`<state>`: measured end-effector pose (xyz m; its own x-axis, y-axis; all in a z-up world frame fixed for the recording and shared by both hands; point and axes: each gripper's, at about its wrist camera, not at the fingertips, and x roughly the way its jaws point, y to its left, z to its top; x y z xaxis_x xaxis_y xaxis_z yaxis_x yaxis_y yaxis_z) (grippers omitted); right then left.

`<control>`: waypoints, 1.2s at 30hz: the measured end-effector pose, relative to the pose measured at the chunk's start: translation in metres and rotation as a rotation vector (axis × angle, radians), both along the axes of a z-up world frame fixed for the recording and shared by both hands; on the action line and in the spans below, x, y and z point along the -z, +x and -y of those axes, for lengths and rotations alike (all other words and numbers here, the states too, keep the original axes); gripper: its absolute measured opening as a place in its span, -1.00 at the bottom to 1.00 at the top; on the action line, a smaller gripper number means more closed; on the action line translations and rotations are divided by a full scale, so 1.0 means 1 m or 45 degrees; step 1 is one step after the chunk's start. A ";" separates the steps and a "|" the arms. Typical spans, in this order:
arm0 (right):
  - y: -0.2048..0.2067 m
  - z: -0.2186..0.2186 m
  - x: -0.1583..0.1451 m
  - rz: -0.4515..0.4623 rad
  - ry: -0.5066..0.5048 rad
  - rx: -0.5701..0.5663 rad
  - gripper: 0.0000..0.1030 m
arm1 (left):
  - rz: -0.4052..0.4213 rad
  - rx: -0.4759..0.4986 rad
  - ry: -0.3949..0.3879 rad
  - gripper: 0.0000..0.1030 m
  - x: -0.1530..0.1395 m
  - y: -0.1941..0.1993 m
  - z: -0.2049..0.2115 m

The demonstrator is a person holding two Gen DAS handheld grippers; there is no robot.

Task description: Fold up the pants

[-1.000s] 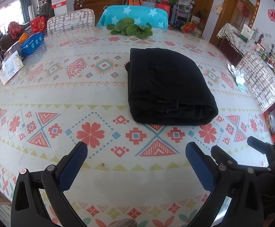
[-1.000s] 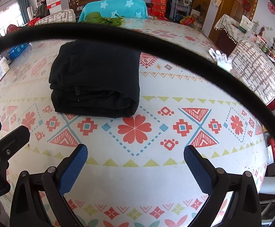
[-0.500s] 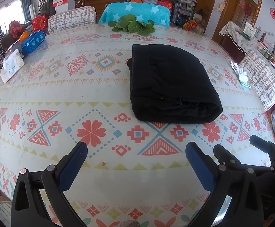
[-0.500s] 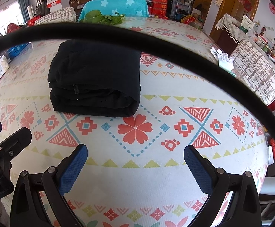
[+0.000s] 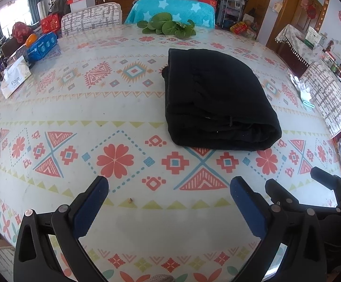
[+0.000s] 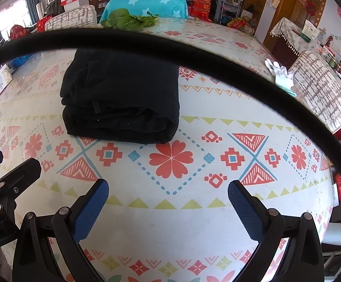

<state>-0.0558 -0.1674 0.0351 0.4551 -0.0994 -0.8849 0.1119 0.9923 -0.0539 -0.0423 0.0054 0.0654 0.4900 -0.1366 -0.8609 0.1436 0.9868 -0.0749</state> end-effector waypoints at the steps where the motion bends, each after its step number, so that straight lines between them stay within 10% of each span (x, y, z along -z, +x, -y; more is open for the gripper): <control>1: 0.000 0.000 0.000 0.000 -0.003 -0.003 1.00 | -0.005 -0.002 0.002 1.00 0.001 0.000 -0.001; 36: 0.005 0.003 0.005 -0.004 -0.050 -0.009 1.00 | -0.009 -0.038 0.058 1.00 0.008 0.007 -0.015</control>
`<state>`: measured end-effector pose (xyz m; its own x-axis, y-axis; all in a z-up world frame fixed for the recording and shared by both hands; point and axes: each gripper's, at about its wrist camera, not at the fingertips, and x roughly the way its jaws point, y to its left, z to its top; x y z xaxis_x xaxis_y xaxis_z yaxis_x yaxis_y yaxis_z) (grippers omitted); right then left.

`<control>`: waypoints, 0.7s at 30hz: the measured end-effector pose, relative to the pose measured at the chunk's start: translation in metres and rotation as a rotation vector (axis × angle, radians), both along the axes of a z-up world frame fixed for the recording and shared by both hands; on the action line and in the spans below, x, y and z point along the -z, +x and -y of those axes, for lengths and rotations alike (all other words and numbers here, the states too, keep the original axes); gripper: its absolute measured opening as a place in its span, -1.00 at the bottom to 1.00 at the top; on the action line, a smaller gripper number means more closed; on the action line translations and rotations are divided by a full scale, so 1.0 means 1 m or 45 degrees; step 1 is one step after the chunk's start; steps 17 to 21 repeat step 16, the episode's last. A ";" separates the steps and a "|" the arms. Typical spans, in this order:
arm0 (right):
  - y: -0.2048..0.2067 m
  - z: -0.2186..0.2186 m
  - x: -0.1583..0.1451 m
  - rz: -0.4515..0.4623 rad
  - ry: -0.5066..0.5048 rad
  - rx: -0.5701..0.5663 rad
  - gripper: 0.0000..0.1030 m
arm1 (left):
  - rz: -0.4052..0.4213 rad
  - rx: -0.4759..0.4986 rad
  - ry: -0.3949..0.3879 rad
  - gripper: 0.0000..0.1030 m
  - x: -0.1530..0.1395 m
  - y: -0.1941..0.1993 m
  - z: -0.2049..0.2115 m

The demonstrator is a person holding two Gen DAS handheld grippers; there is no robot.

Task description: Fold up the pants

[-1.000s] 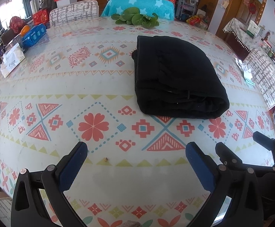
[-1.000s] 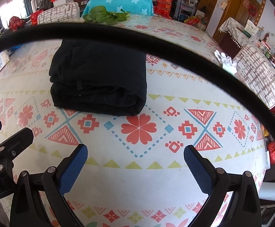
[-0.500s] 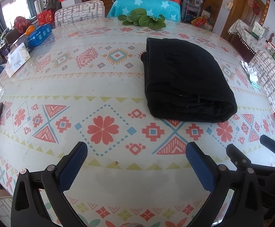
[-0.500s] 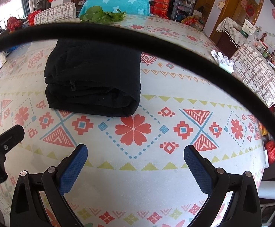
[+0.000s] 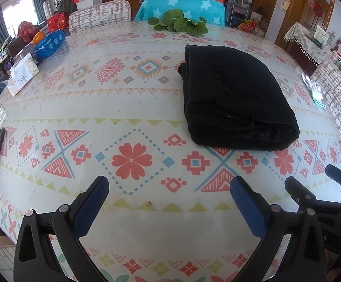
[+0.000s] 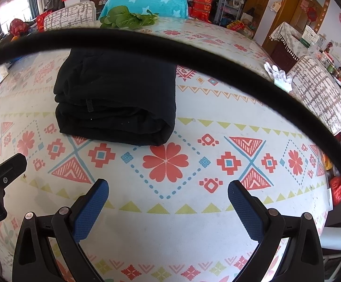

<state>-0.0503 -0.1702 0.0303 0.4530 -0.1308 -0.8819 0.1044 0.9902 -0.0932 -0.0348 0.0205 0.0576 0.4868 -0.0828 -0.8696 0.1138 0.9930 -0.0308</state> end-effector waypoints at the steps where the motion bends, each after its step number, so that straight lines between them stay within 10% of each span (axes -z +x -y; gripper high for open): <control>1: 0.000 0.000 0.000 -0.001 0.000 -0.002 1.00 | 0.000 0.001 -0.001 1.00 0.001 0.000 0.000; 21: 0.000 0.006 0.004 -0.010 0.022 -0.024 1.00 | 0.030 -0.026 0.128 0.97 0.000 -0.004 0.012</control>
